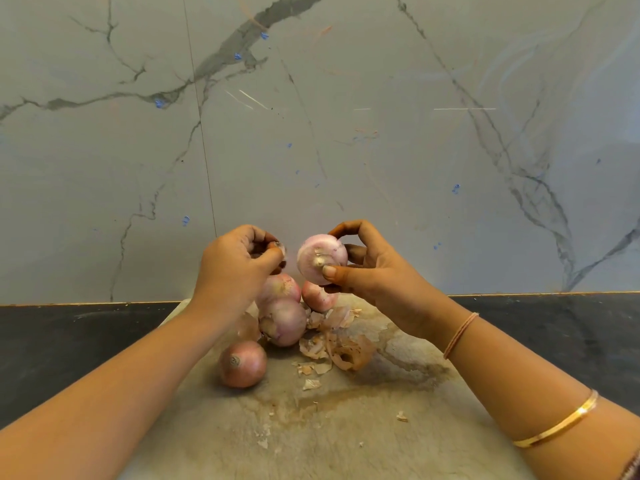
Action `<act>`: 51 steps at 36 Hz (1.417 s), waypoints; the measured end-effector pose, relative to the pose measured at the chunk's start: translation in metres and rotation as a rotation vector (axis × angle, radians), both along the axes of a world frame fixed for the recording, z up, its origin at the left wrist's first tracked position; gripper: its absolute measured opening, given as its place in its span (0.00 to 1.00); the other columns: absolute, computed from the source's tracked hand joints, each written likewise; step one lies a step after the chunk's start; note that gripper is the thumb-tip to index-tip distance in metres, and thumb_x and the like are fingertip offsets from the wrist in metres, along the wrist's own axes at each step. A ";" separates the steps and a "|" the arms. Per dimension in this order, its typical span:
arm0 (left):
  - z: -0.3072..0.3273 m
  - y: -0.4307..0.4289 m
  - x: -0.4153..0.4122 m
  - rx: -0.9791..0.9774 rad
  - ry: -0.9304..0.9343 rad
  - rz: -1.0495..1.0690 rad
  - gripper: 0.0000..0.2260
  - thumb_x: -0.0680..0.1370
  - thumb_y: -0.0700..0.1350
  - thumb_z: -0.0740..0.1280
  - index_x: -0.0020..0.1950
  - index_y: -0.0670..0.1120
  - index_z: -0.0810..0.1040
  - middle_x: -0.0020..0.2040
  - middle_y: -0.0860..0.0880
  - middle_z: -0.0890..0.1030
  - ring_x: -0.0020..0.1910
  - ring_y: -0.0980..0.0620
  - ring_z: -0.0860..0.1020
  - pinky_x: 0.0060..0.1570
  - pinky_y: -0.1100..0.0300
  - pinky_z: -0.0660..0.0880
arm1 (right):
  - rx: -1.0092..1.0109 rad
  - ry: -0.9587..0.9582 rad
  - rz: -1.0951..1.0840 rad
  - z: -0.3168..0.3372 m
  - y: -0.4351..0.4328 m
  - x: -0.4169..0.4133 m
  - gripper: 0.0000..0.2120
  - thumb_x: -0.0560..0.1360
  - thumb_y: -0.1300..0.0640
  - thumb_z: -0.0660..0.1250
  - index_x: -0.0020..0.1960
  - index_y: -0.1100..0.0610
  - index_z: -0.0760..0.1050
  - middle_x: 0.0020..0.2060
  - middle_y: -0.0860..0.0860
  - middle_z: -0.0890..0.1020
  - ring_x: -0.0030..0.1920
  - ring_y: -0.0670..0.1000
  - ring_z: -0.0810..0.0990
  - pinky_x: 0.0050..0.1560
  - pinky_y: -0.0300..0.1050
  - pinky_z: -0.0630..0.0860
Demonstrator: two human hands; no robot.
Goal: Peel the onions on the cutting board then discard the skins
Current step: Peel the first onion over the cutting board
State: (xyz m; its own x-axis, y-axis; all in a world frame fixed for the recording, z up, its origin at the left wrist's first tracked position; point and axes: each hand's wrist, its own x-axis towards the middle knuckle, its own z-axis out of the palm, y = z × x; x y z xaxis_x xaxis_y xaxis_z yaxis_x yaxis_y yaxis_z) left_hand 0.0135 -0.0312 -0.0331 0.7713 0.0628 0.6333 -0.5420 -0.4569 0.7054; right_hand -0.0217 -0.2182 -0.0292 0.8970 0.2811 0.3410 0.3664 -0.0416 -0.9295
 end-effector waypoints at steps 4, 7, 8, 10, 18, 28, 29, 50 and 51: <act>0.001 0.016 0.009 0.169 0.005 0.103 0.08 0.75 0.41 0.69 0.38 0.51 0.76 0.34 0.54 0.81 0.35 0.57 0.81 0.37 0.62 0.75 | 0.004 0.015 -0.011 0.000 -0.001 -0.001 0.16 0.76 0.64 0.68 0.58 0.51 0.68 0.56 0.58 0.80 0.52 0.58 0.82 0.52 0.47 0.81; 0.001 0.010 0.005 0.196 -0.047 0.051 0.05 0.74 0.39 0.70 0.42 0.49 0.78 0.37 0.52 0.82 0.36 0.56 0.81 0.37 0.67 0.75 | 0.007 0.052 -0.011 -0.001 -0.002 -0.001 0.16 0.76 0.65 0.67 0.59 0.53 0.68 0.55 0.59 0.80 0.50 0.58 0.82 0.52 0.50 0.82; 0.001 0.007 0.002 0.184 -0.061 0.015 0.06 0.74 0.38 0.70 0.45 0.50 0.78 0.39 0.51 0.83 0.37 0.56 0.82 0.39 0.66 0.76 | 0.019 0.069 -0.004 -0.001 -0.003 -0.001 0.16 0.76 0.66 0.67 0.60 0.54 0.68 0.55 0.59 0.80 0.50 0.59 0.82 0.51 0.51 0.82; 0.002 0.003 -0.004 0.169 -0.073 -0.061 0.10 0.74 0.37 0.70 0.48 0.51 0.77 0.42 0.52 0.83 0.40 0.56 0.82 0.43 0.61 0.79 | 0.048 0.097 0.009 -0.001 -0.003 -0.002 0.17 0.76 0.67 0.67 0.61 0.54 0.69 0.55 0.59 0.80 0.50 0.59 0.83 0.50 0.50 0.82; 0.002 0.000 -0.012 0.195 -0.093 -0.218 0.13 0.73 0.61 0.63 0.45 0.53 0.79 0.39 0.54 0.82 0.39 0.55 0.81 0.40 0.55 0.79 | 0.146 0.147 0.059 0.001 -0.002 -0.004 0.15 0.76 0.68 0.64 0.59 0.54 0.72 0.57 0.60 0.77 0.53 0.60 0.82 0.49 0.47 0.83; -0.003 0.002 -0.002 0.535 -0.197 -0.206 0.22 0.76 0.62 0.45 0.41 0.48 0.69 0.35 0.50 0.73 0.39 0.53 0.70 0.35 0.65 0.65 | 0.205 0.221 0.140 0.003 -0.001 -0.004 0.18 0.72 0.64 0.68 0.62 0.58 0.74 0.59 0.61 0.78 0.53 0.63 0.83 0.53 0.56 0.81; -0.003 0.002 -0.003 0.547 -0.201 -0.204 0.19 0.77 0.60 0.46 0.40 0.51 0.68 0.34 0.51 0.72 0.39 0.53 0.70 0.35 0.65 0.65 | 0.205 0.226 0.145 0.004 -0.001 -0.004 0.19 0.71 0.63 0.68 0.61 0.57 0.74 0.58 0.61 0.79 0.52 0.63 0.83 0.53 0.56 0.81; -0.008 0.005 0.010 0.640 -0.124 0.016 0.16 0.79 0.54 0.53 0.46 0.47 0.76 0.40 0.51 0.77 0.39 0.50 0.73 0.33 0.67 0.63 | 0.419 0.231 0.186 0.009 -0.002 -0.007 0.18 0.75 0.65 0.64 0.65 0.59 0.72 0.56 0.64 0.79 0.48 0.64 0.83 0.50 0.51 0.82; -0.007 0.005 0.009 0.629 -0.133 0.001 0.12 0.81 0.51 0.57 0.48 0.48 0.77 0.41 0.53 0.77 0.41 0.52 0.74 0.35 0.68 0.64 | 0.432 0.231 0.168 0.009 -0.003 -0.006 0.17 0.76 0.64 0.64 0.64 0.59 0.72 0.54 0.63 0.80 0.48 0.63 0.83 0.50 0.51 0.82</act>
